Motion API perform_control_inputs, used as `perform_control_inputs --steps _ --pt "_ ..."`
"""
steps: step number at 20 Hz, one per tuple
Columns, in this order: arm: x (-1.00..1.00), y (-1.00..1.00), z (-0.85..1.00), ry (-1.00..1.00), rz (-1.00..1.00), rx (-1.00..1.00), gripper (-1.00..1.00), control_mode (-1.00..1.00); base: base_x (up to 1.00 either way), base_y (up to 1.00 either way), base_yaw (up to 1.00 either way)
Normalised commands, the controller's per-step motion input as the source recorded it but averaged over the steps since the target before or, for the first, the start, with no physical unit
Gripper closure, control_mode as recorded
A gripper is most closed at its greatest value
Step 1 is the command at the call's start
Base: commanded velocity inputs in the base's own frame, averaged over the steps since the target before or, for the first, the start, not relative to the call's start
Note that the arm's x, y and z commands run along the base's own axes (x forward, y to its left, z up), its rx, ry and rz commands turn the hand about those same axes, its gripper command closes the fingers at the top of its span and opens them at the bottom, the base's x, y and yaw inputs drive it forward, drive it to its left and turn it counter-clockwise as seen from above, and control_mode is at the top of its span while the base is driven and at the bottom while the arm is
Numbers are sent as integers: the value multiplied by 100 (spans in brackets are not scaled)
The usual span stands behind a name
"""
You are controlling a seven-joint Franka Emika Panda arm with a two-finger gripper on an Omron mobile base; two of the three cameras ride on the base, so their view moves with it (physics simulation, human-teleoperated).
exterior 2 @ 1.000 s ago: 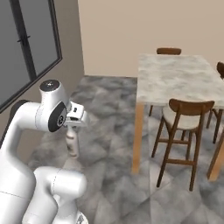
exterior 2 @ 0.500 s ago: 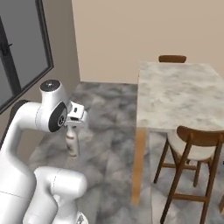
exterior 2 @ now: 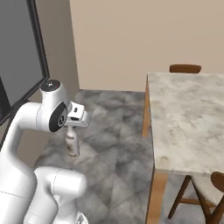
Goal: Move the drinks to the dining counter.
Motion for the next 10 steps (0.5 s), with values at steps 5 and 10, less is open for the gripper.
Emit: perform_control_inputs --steps 5,10 --pt "0 0 0 0 0 0 100 100 100 72 -18" --pt "0 0 0 0 0 0 100 100 100 74 -45"
